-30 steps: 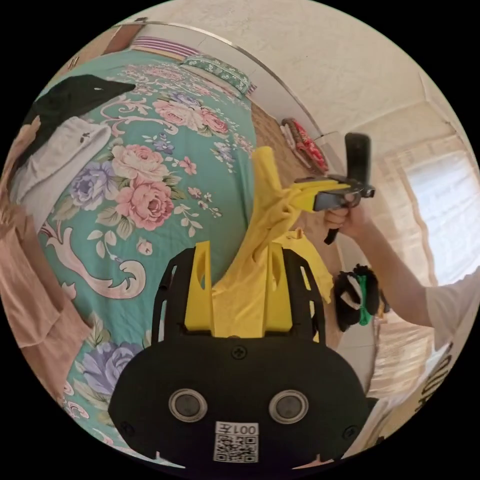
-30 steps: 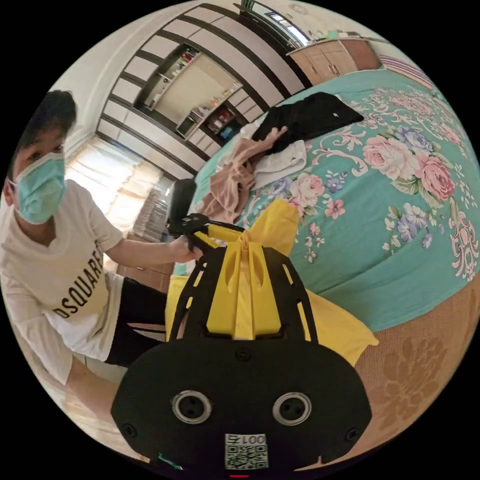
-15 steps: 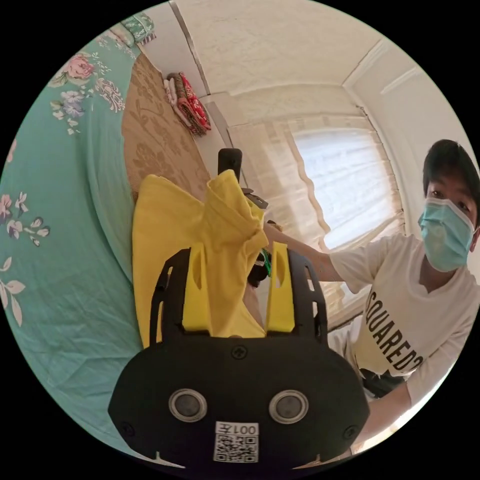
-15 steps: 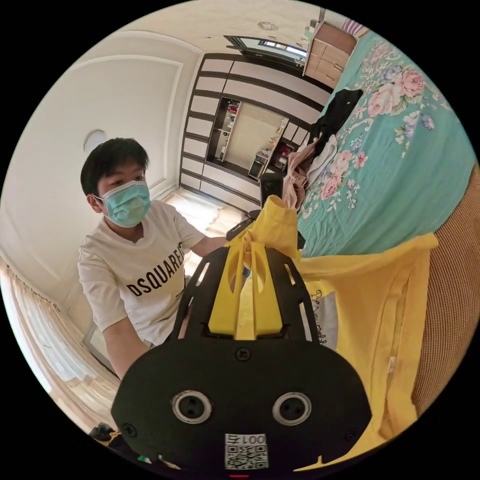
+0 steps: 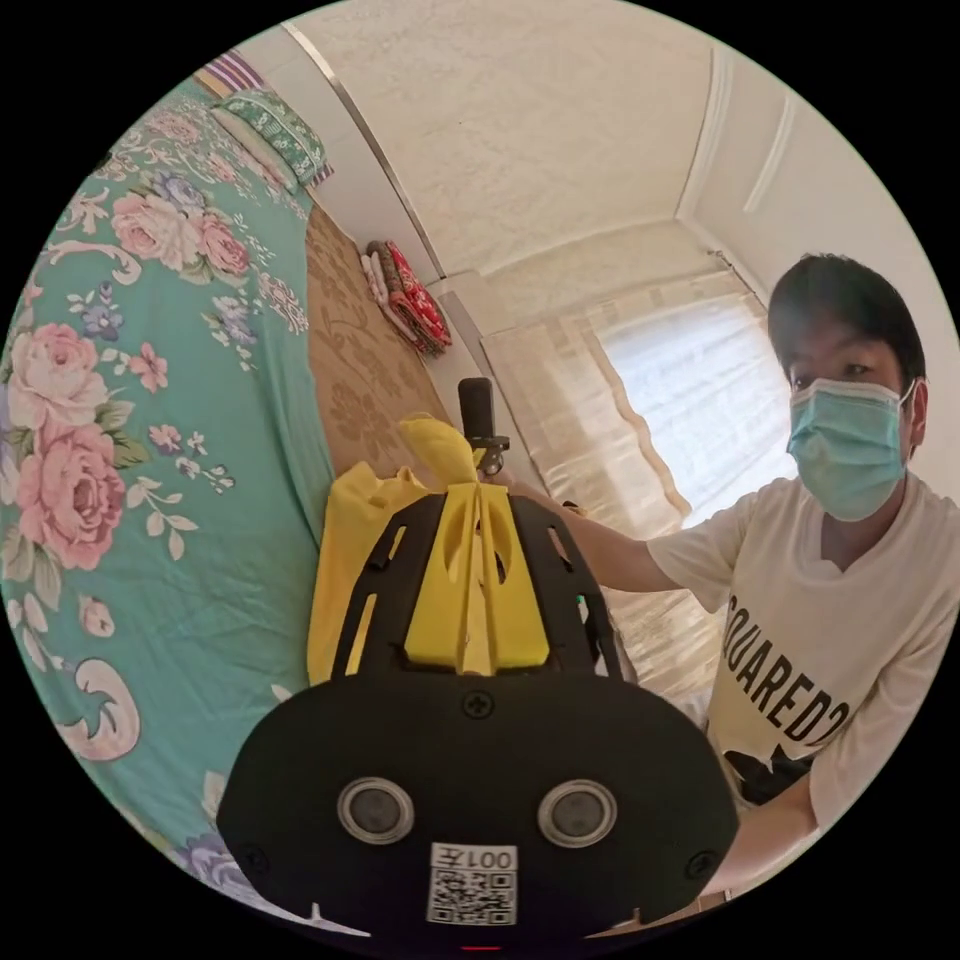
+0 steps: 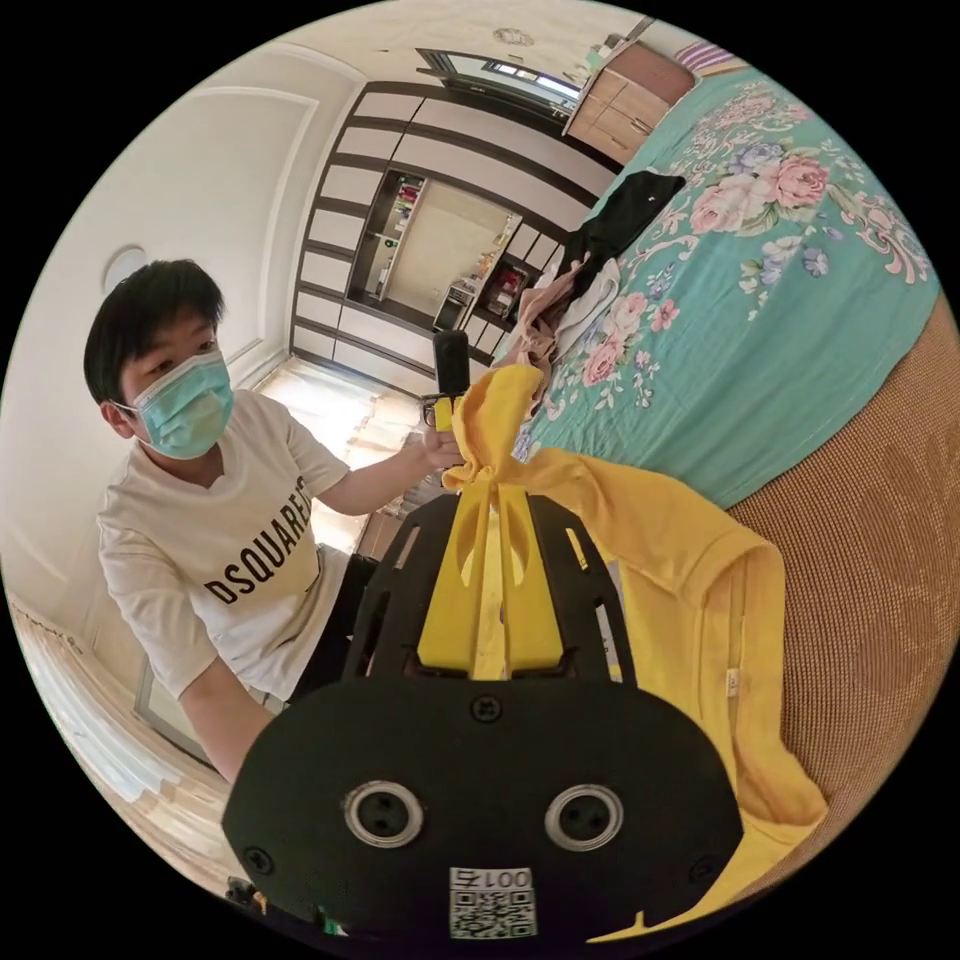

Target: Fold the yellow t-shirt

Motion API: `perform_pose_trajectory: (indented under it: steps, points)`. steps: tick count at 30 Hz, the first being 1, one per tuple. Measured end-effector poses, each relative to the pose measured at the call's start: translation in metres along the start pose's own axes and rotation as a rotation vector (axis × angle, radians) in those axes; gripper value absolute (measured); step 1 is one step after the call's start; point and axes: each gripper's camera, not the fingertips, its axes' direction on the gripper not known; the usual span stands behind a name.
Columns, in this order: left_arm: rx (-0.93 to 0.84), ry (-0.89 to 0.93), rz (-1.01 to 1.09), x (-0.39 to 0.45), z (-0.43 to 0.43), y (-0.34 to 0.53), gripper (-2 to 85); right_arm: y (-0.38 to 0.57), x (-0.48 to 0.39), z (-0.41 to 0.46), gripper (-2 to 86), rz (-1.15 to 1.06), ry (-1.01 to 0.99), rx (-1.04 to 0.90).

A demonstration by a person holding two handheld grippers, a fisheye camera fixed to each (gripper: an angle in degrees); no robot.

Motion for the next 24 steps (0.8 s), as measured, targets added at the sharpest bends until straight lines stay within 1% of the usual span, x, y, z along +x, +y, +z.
perform_pose_trajectory:
  steps: [3, 5, 6, 7, 8, 9, 11, 13, 15, 18, 21, 22, 24]
  points:
    - [0.012, -0.08, 0.011, 0.01, -0.015, 0.001, 0.0, -0.024, -0.003, 0.014, 0.6, -0.016, 0.046, -0.004]
    - [-0.042, -0.163, 0.002, 0.011, -0.016, 0.001, 2.4, -0.041, -0.005, 0.026, 0.6, -0.015, 0.113, -0.015]
    - [-0.054, -0.2, -0.007, 0.011, -0.015, 0.002, 3.3, -0.053, -0.004, 0.036, 0.7, -0.004, 0.178, -0.04]
    - [-0.084, -0.287, -0.022, 0.01, -0.012, 0.004, 5.6, -0.059, -0.003, 0.041, 0.7, 0.006, 0.213, -0.06]
    - [-0.112, -0.357, -0.027, 0.009, -0.008, 0.005, 7.7, -0.07, 0.0, 0.052, 0.7, 0.025, 0.273, -0.111]
    - [-0.122, -0.388, -0.033, 0.008, -0.006, 0.006, 8.6, -0.08, 0.002, 0.063, 0.7, 0.017, 0.298, -0.166]
    - [-0.151, -0.45, -0.063, 0.002, 0.0, 0.007, 11.7, -0.092, 0.003, 0.075, 0.7, -0.004, 0.271, -0.222]
    - [-0.153, -0.469, -0.081, -0.003, 0.001, 0.006, 12.6, -0.101, -0.001, 0.084, 0.8, -0.032, 0.236, -0.24]
    - [-0.144, -0.491, -0.109, -0.008, -0.001, 0.005, 12.9, -0.111, -0.006, 0.091, 0.9, -0.047, 0.247, -0.251]
    - [-0.136, -0.46, -0.158, -0.019, -0.002, 0.001, 11.3, -0.117, -0.002, 0.097, 1.3, -0.008, 0.27, -0.284]
    - [-0.119, -0.392, -0.175, -0.028, 0.004, -0.005, 4.9, -0.12, 0.009, 0.102, 2.3, 0.067, 0.301, -0.343]
    - [-0.109, -0.379, -0.17, -0.03, 0.007, -0.007, 0.7, -0.12, 0.011, 0.103, 2.6, 0.083, 0.312, -0.353]
    - [-0.083, -0.38, -0.159, -0.029, 0.008, -0.008, -0.3, -0.122, 0.017, 0.105, 4.5, 0.156, 0.348, -0.357]
